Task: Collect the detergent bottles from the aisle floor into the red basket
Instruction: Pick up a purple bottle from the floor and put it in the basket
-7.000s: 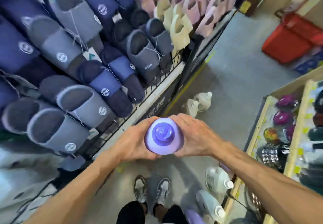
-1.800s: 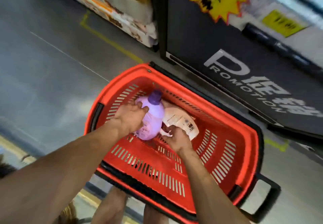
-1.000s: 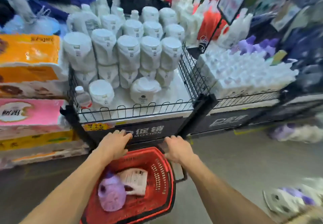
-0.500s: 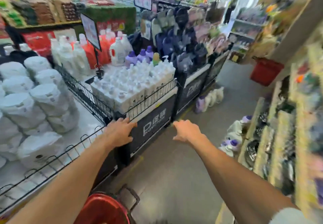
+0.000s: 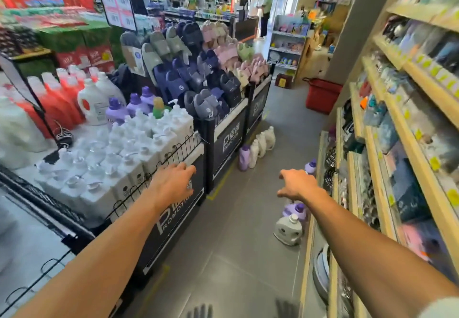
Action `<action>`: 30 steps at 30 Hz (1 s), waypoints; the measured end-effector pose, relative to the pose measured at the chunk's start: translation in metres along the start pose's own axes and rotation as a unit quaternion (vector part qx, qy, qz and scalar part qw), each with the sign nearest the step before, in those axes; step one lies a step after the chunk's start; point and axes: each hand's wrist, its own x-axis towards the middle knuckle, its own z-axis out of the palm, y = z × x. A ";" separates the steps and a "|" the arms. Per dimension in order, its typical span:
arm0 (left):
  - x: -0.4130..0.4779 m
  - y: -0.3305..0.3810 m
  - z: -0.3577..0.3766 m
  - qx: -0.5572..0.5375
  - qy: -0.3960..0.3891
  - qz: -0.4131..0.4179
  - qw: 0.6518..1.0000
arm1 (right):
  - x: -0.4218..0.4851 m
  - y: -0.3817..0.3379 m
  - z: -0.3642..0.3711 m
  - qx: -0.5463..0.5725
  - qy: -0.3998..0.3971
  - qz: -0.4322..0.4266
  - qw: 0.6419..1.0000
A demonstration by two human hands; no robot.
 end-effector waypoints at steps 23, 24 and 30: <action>0.404 -0.015 -0.011 0.017 -0.014 0.141 0.990 | 0.261 0.059 -0.059 0.108 -0.012 0.138 0.984; 0.419 -0.013 -0.012 0.017 -0.012 0.141 0.990 | 0.276 0.068 -0.059 0.104 -0.016 0.146 0.984; 0.509 0.003 -0.023 -0.008 -0.024 0.115 0.993 | 0.382 0.109 -0.066 0.106 -0.030 0.189 0.976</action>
